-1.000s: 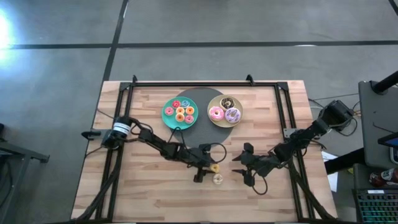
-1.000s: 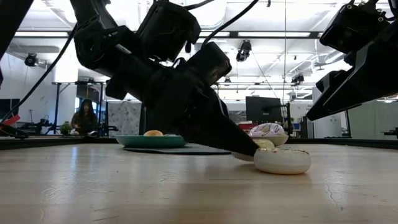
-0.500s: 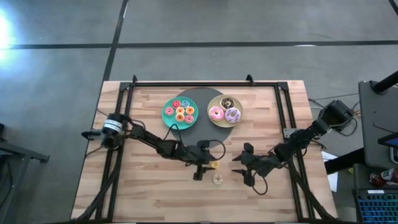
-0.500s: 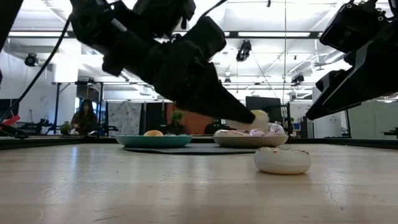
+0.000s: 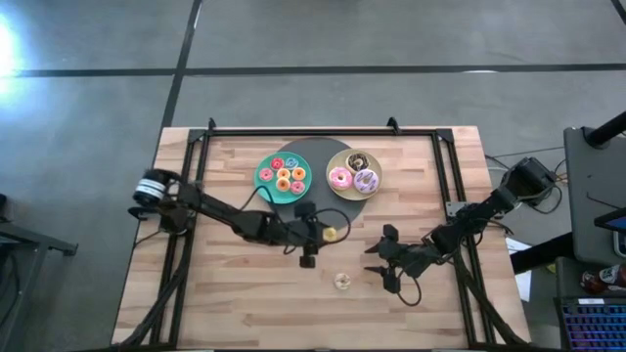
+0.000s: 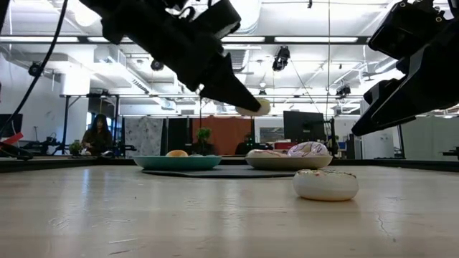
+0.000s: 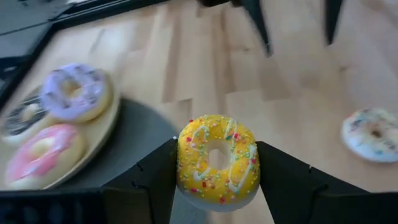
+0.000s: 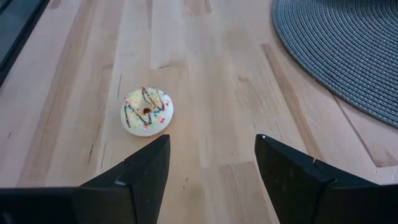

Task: Pick & Place donuts
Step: Put the small yellow donut on the green plate

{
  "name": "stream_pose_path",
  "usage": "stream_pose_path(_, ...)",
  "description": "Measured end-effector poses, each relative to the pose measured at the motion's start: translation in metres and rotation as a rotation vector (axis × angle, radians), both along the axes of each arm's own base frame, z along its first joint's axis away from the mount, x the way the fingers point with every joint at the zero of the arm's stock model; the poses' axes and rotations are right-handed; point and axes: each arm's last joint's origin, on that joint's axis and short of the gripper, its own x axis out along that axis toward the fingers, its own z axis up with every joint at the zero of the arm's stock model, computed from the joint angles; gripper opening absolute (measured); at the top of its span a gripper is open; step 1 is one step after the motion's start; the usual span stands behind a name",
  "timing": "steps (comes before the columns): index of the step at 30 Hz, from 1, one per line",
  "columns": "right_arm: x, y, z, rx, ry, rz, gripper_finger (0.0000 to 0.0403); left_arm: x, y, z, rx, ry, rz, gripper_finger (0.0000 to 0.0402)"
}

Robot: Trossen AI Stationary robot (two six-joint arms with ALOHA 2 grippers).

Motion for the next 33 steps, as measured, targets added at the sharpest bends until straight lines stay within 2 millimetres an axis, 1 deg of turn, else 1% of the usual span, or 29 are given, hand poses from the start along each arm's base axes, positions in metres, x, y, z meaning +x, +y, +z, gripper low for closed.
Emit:
stream_pose_path(6,0.000,0.000,0.000,-0.001,-0.002,0.002,0.0226,-0.014,0.008,0.007,0.074,0.066,0.100,0.0182)
stream_pose_path(12,0.001,0.000,0.001,-0.001,-0.005,0.003,0.0226,-0.032,0.020,0.000,0.091,0.087,0.178,0.0182)
stream_pose_path(16,0.001,0.000,0.001,-0.002,-0.007,0.004,0.0226,-0.048,0.032,-0.004,0.103,0.100,0.236,0.0182)
stream_pose_path(21,0.001,0.000,0.002,0.000,-0.010,0.002,0.0226,-0.074,0.051,-0.007,0.119,0.113,0.313,0.0182)
stream_pose_path(28,0.002,0.001,0.003,0.003,-0.016,0.001,0.0226,-0.116,0.086,-0.008,0.111,0.096,0.444,0.0182)
stream_pose_path(33,0.002,0.001,0.003,0.000,-0.019,-0.003,0.0226,-0.146,0.107,-0.016,0.089,0.093,0.535,0.0182)
